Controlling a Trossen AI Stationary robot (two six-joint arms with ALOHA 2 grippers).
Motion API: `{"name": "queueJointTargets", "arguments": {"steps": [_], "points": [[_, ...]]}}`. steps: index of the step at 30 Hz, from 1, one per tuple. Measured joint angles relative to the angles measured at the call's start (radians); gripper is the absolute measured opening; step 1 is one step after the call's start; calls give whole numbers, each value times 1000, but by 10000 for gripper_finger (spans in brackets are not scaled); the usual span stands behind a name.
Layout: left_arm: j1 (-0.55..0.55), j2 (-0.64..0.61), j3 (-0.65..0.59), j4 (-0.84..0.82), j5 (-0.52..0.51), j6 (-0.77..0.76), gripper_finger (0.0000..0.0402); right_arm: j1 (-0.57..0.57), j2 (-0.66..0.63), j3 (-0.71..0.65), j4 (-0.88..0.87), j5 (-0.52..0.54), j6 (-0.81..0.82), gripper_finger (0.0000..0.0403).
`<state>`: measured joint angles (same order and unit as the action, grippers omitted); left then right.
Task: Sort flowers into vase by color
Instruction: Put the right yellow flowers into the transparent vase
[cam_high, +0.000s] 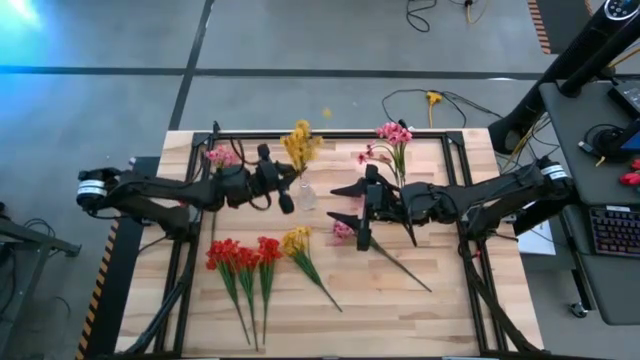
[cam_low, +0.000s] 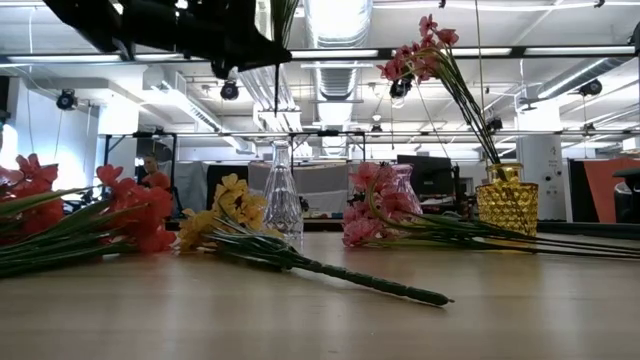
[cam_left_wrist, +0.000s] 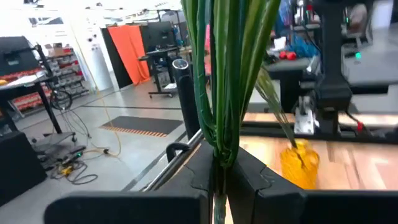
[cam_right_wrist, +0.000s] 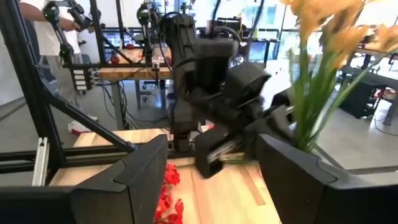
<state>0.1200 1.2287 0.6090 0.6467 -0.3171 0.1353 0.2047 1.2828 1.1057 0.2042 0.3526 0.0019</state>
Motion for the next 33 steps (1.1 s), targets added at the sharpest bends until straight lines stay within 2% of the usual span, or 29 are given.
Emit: {"name": "queueJointTargets", "arguments": {"steps": [4,14,28,33], "points": [[48,34,0,67,74,-17,6,0,3,-1,-11,0,-1,245],[54,100,-3,77,75,-77,6,0,4,-2,-21,8,-1,245],[55,101,-60,86,55,-128,6,0,4,-4,-41,15,-1,250],[55,107,-60,93,55,-131,25,0,4,-4,-40,15,-1,259]]}}
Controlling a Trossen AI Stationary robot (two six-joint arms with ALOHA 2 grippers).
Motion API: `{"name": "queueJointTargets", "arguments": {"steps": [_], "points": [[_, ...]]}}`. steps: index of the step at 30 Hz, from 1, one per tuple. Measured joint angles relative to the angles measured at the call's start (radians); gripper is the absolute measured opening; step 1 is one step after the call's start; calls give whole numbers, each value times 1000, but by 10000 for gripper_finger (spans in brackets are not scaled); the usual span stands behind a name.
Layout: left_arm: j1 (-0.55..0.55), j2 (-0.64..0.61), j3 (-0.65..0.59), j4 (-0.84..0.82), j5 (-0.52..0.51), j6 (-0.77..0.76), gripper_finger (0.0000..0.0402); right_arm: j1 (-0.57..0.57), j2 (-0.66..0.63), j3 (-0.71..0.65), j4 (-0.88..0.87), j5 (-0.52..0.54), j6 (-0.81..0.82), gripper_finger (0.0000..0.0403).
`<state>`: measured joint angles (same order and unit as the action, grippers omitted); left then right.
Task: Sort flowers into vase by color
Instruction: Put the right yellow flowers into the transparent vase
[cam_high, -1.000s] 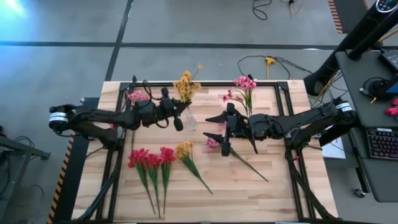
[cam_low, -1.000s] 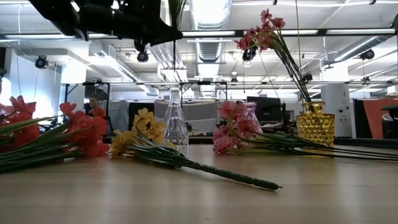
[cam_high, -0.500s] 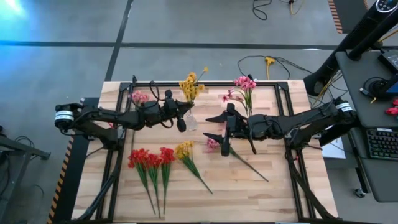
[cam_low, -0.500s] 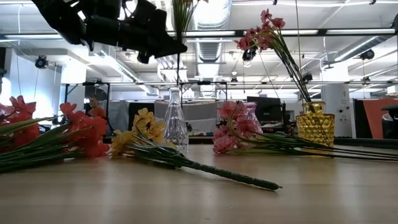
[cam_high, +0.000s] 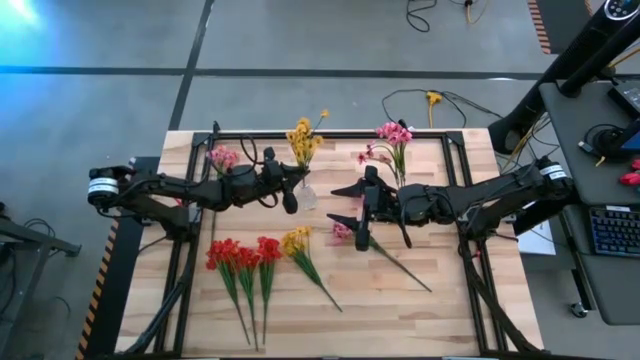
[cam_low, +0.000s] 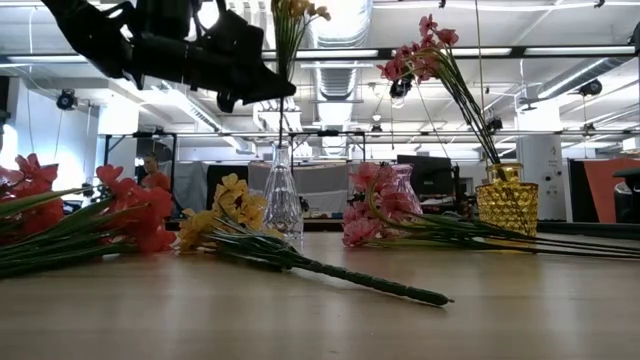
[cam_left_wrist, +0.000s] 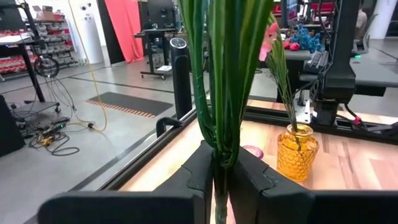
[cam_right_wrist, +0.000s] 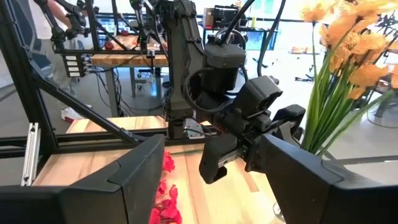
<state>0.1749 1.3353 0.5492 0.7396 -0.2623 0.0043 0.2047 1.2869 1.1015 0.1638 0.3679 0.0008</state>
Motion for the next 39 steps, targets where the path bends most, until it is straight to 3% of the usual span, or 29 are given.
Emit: {"name": "queueJointTargets", "arguments": {"steps": [19,32,39], "points": [[0,0,-2,-10,0,-26,81,0,0,0,-2,0,4,288],[-2,-2,-2,-82,0,-67,177,0,0,-1,-22,0,26,294],[-2,-52,-2,-236,0,-77,222,0,0,0,-35,0,43,299]]}}
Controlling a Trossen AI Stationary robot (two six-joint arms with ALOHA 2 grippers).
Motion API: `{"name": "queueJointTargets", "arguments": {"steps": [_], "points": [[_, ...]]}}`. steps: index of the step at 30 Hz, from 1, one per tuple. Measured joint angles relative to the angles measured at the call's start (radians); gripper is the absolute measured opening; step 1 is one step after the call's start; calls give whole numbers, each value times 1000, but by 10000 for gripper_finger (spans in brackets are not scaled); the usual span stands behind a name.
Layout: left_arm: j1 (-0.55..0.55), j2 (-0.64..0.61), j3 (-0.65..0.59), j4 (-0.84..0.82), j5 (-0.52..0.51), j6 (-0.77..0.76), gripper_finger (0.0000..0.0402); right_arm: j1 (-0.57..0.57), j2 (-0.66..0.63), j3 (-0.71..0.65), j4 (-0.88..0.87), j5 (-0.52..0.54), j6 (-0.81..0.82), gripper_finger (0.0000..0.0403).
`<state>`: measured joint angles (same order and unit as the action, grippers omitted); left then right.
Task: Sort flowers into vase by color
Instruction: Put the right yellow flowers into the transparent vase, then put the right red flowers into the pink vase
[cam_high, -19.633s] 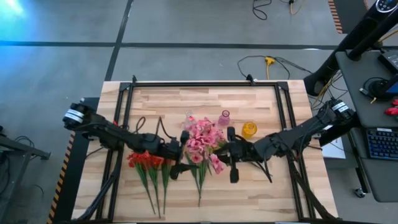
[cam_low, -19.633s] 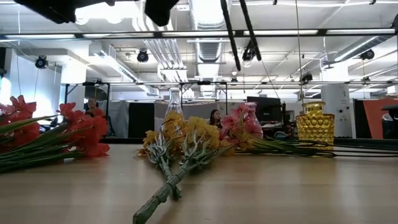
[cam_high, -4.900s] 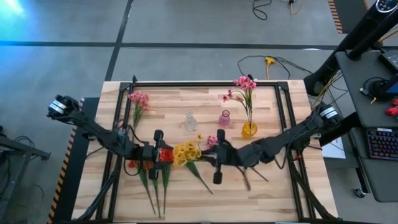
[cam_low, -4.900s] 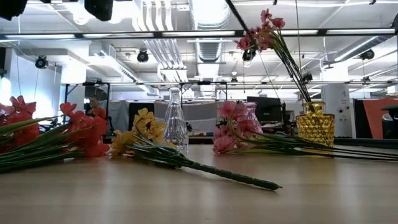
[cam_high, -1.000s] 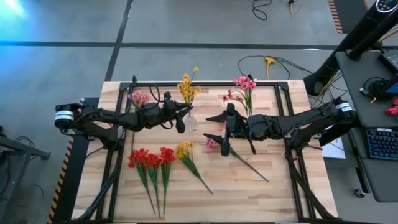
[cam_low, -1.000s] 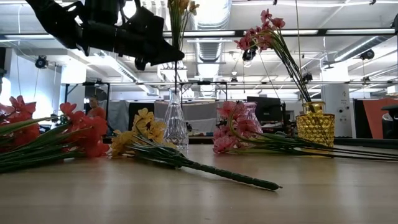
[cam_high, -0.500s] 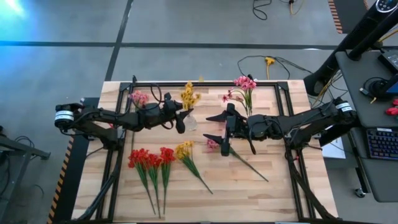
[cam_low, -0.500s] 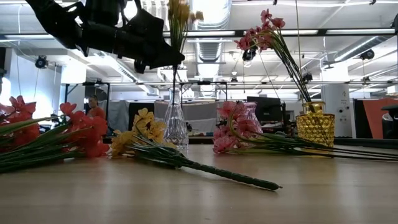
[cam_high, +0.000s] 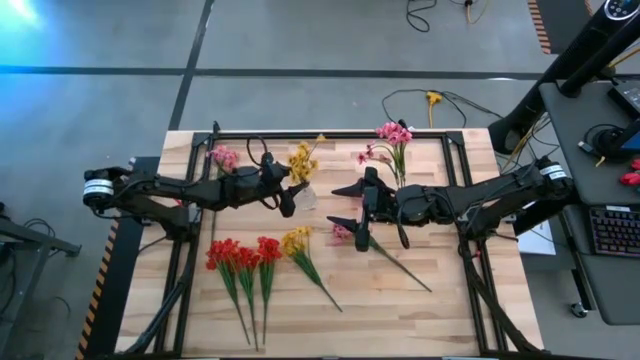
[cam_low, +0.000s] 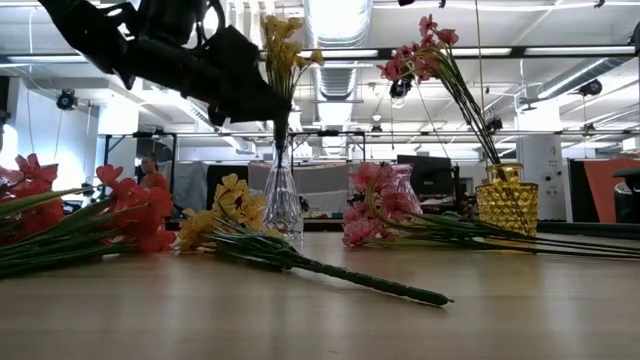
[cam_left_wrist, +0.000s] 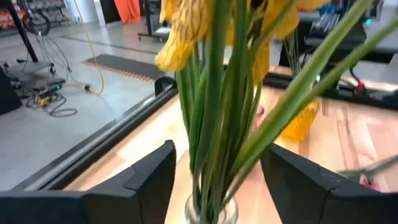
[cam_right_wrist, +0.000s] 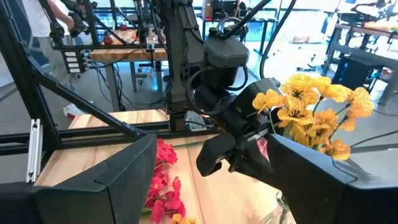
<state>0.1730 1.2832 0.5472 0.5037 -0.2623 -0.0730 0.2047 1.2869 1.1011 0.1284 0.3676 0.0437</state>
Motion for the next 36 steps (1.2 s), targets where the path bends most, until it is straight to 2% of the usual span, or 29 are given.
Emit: {"name": "queueJointTargets", "arguments": {"steps": [11,20,27,32,36], "points": [[-2,-191,0,-380,7,-34,238,0,0,0,-61,0,77,300],[-28,-368,45,-719,80,-275,237,0,-2,67,-320,1,192,299],[-176,-362,101,-786,112,-467,237,4,-3,151,-497,0,195,293],[-245,-328,272,-1142,112,-565,237,24,-3,192,-592,-1,202,298],[-305,-284,389,-1393,108,-781,237,51,-4,209,-626,-1,215,302]]}}
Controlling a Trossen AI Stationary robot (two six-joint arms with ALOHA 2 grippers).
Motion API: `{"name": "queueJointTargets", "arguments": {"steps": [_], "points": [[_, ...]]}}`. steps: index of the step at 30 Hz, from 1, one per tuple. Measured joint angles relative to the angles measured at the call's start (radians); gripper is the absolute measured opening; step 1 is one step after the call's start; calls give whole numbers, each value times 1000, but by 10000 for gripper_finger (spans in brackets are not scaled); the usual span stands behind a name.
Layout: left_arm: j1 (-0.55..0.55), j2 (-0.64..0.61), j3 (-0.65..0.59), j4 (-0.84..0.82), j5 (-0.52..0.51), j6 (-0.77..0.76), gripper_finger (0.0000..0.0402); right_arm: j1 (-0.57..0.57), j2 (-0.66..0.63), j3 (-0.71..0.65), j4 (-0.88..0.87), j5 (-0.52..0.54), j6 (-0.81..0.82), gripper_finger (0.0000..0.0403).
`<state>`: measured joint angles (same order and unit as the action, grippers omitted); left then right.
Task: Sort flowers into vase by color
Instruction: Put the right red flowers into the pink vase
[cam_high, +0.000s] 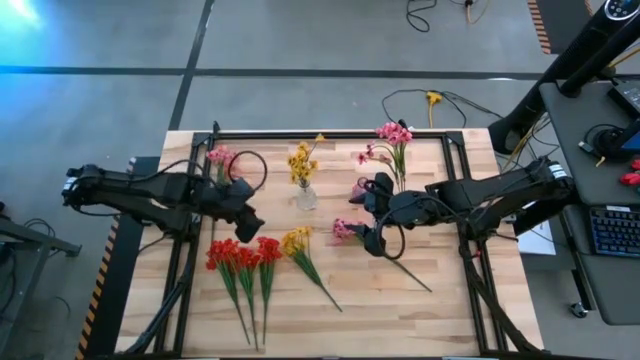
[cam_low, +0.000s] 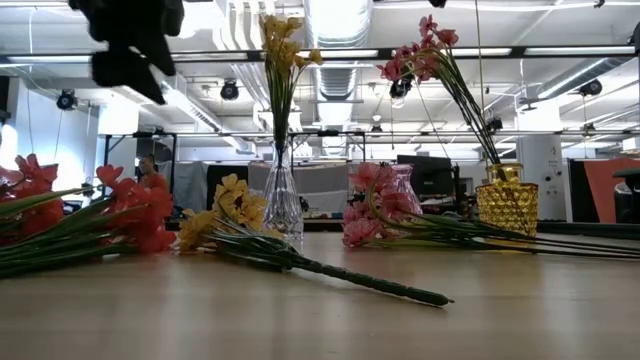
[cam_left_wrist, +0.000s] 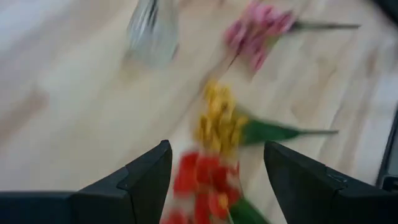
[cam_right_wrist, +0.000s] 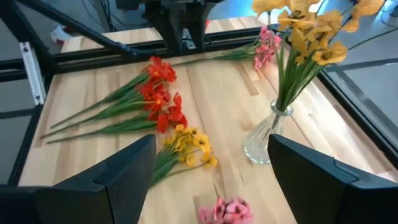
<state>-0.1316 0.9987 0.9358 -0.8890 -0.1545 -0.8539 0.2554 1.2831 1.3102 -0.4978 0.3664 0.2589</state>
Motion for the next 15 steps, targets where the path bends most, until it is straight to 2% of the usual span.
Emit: {"name": "queueJointTargets", "arguments": {"steps": [10,15], "points": [[-382,202,32,39,-93,-578,237,62,0,5,-43,-7,0,299],[-495,357,105,39,-108,-770,237,81,0,5,-58,-8,-10,307]]}}
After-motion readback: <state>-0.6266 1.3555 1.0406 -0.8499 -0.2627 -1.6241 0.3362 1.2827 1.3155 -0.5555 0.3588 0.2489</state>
